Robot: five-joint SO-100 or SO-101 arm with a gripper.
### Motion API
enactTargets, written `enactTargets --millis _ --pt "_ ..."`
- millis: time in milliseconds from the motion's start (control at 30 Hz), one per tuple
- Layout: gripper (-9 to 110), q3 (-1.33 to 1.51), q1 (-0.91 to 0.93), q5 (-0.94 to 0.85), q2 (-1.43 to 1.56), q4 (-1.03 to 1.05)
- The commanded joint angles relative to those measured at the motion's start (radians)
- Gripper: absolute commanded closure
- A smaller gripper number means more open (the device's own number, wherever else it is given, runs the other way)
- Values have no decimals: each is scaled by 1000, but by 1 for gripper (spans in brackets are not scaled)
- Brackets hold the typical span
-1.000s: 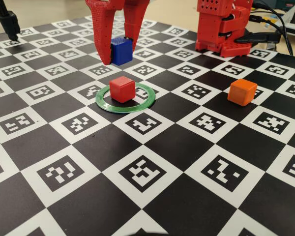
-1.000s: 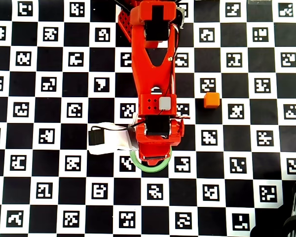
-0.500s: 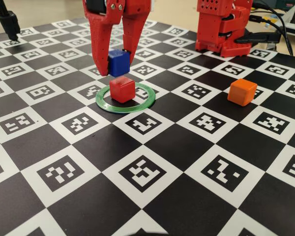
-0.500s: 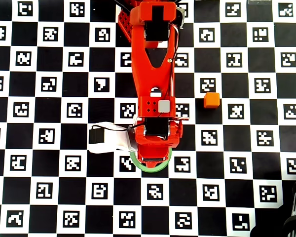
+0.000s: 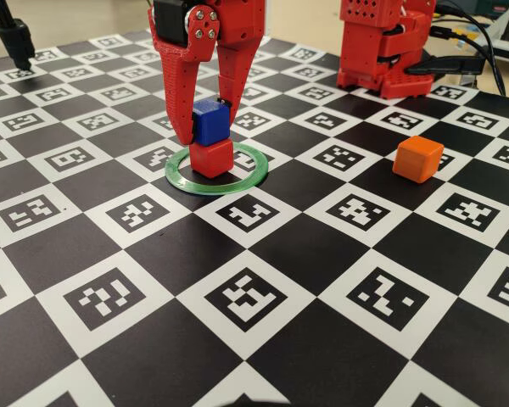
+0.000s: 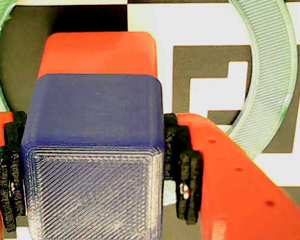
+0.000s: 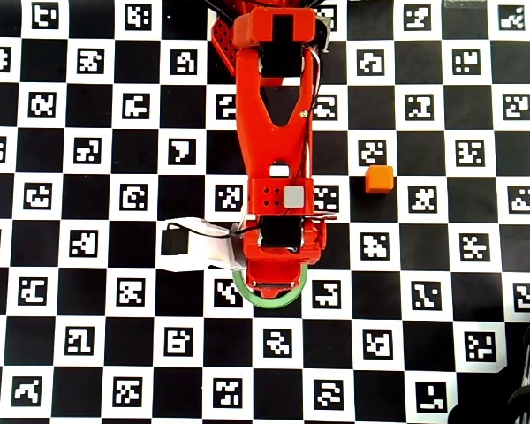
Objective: Grab the red cube then put it in the green circle then put the blue cube on top and finally the orange cube on top
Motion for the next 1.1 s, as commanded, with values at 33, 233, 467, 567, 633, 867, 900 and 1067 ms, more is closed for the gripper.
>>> enactTargets --millis 33,233,467,567,633,867,900,1067 --pt "91 -3 -15 14 40 -3" --pt "68 2 -12 29 38 -5" --pt "53 6 -3 41 72 15" --pt "51 -11 8 49 103 48" --pt "49 -25 12 51 126 72" --pt "48 -117 18 63 207 219" --pt "48 -133 17 66 218 244" --pt "48 -201 6 103 270 367"
